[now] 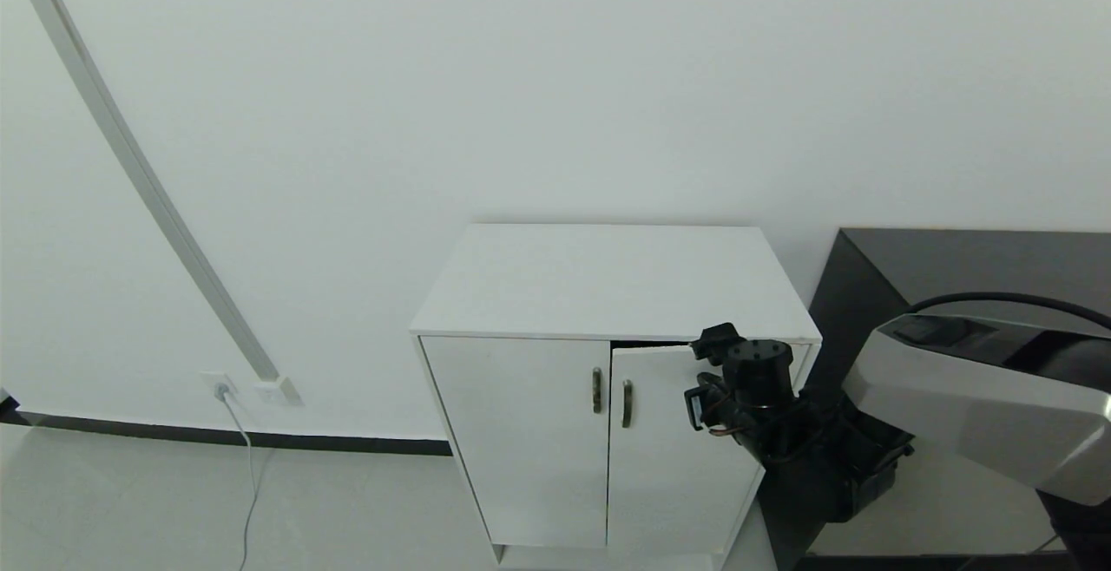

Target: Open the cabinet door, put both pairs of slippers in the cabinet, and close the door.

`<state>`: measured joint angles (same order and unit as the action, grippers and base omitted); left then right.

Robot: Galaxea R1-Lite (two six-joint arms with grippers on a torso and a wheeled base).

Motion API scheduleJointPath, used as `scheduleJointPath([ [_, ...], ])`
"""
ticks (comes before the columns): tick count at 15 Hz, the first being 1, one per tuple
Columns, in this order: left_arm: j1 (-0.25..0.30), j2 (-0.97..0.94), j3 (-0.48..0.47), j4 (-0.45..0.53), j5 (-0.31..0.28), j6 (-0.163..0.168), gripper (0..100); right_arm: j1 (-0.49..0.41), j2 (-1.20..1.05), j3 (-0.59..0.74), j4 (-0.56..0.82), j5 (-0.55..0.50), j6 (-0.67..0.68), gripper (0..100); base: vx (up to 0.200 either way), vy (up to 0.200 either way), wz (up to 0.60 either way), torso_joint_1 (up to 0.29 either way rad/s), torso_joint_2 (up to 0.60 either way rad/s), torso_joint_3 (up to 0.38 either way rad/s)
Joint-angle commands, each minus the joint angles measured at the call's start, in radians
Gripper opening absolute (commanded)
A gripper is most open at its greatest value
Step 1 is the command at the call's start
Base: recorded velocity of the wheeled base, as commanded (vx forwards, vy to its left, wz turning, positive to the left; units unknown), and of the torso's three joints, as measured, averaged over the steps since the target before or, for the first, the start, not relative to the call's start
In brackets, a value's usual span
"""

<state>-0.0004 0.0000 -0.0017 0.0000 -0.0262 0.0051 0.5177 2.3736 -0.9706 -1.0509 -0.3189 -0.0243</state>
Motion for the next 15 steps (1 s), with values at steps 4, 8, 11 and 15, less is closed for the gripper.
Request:
scheduleJointPath([
  [4,-0.001,0.0,0.0,0.0,0.0,0.001,0,-0.016,0.007,-0.033,0.0,0.0,-0.002,0,0.0,0.0,0.0,0.0,0.0,0.0],
  [8,0.0,0.0,0.0,0.0,0.0,-0.001,0,-0.018,0.009,-0.033,0.0,0.0,-0.002,0,0.0,0.0,0.0,0.0,0.0,0.0],
  [11,0.0,0.0,0.0,0.0,0.0,-0.001,0,-0.021,0.01,-0.034,0.0,0.0,0.0,0,0.0,0.0,0.0,0.0,0.0,0.0],
  [15,-0.001,0.0,0.0,0.0,0.0,-0.001,0,-0.022,0.012,-0.028,-0.001,0.0,0.0,0,0.0,0.0,0.0,0.0,0.0,0.0],
])
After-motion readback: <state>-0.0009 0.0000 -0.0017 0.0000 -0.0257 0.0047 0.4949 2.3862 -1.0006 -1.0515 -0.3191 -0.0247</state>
